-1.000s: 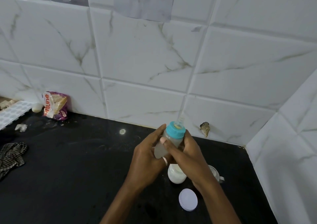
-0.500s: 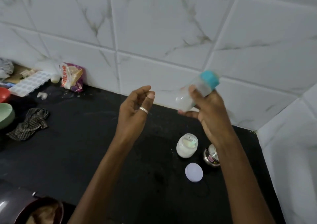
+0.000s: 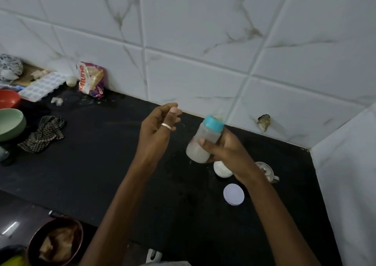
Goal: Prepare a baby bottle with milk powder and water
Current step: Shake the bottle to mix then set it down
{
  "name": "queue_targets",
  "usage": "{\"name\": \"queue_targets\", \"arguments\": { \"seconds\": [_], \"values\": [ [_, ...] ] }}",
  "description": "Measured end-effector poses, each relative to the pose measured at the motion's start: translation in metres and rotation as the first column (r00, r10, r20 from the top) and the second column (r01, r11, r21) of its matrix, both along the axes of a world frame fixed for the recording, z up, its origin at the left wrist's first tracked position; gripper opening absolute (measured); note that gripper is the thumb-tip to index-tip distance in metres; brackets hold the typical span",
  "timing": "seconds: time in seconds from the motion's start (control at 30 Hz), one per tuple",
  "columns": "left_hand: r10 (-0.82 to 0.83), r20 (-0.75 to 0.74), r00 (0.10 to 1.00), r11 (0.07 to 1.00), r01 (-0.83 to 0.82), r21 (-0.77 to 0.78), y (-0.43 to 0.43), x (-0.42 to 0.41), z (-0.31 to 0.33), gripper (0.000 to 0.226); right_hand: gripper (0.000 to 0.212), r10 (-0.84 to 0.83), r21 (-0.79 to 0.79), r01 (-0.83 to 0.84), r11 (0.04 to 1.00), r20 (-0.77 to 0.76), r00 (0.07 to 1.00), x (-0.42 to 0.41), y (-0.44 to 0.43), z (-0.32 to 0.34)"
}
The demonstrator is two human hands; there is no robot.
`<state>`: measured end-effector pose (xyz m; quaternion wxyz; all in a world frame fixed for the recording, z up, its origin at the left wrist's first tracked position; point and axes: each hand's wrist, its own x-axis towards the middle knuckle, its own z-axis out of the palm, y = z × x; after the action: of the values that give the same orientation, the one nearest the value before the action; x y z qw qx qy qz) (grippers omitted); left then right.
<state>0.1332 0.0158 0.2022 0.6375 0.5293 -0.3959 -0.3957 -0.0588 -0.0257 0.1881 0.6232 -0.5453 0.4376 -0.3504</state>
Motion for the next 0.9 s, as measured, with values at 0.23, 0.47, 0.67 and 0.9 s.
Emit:
{"name": "queue_targets", "arguments": {
  "seconds": [0.23, 0.47, 0.67, 0.9],
  "values": [
    [-0.014, -0.004, 1.0, 0.995, 0.014, 0.098, -0.003, -0.003, -0.027, 0.024, 0.039, -0.089, 0.061, 0.088, 0.994, 0.014, 0.996, 0.001, -0.008, -0.02],
    [-0.035, -0.009, 0.999, 0.986, 0.036, 0.16, 0.001, -0.003, -0.04, 0.029, 0.032, -0.21, 0.122, 0.198, 0.973, 0.093, 0.973, 0.002, -0.007, -0.028],
    [-0.026, -0.02, 0.999, 0.986, 0.029, 0.164, 0.002, 0.0, -0.045, 0.025, 0.063, -0.253, 0.142, 0.232, 0.962, 0.16, 0.954, 0.01, -0.003, -0.037],
    [-0.012, -0.039, 0.999, 0.985, 0.018, 0.17, 0.004, 0.002, -0.047, 0.025, 0.057, -0.254, 0.125, 0.233, 0.964, 0.196, 0.947, 0.009, -0.01, -0.034]
  ]
}}
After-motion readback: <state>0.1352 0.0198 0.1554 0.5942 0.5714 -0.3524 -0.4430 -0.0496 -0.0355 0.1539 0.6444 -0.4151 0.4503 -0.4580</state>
